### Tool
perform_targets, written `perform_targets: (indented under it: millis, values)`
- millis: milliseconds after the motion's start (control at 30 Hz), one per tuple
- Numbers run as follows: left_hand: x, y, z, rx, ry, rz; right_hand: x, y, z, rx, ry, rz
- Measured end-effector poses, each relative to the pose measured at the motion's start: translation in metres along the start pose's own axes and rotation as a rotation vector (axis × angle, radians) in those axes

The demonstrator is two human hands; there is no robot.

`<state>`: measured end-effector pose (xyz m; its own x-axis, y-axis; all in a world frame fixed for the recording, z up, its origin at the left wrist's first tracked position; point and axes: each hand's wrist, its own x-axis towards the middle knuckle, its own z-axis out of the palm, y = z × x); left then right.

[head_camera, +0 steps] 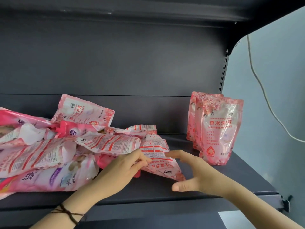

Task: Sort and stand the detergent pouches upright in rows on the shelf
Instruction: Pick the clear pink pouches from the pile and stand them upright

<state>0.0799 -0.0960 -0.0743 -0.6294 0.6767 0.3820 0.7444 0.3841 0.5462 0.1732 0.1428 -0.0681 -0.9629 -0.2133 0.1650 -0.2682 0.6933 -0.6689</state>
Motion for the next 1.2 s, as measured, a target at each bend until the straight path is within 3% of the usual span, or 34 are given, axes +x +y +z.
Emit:
perform_targets:
  millis: [133, 233, 367, 567, 767, 867, 1067, 1200]
  values:
    - [0.015, 0.016, -0.003, -0.122, 0.265, 0.074, -0.001, 0.007, -0.007, 0.178, 0.003, -0.038]
    - [0.030, 0.033, -0.012, -0.188, 0.391, 0.126, 0.007, 0.007, -0.012, 0.229, 0.227, -0.093]
    - [0.049, 0.047, -0.024, -0.350, 0.496, 0.130, 0.029, -0.007, -0.017, 0.605, 0.548, -0.088]
    - [0.073, 0.039, -0.024, -0.597, 0.746, -0.024, 0.060, -0.025, -0.017, 0.776, 0.693, -0.006]
    - [0.064, 0.012, 0.014, -0.736, 0.554, -0.208, 0.081, -0.012, -0.006, 0.817, 0.717, 0.140]
    - [0.068, 0.013, 0.015, -0.723, 0.555, -0.211, 0.082, -0.006, 0.004, 0.826, 0.698, 0.231]
    - [0.073, 0.029, 0.025, -0.680, 0.615, -0.186, 0.055, -0.007, -0.003, 0.812, 0.823, 0.245]
    - [0.080, 0.060, 0.047, -0.747, 0.511, -0.113, 0.014, 0.006, -0.021, 0.899, 0.922, 0.258]
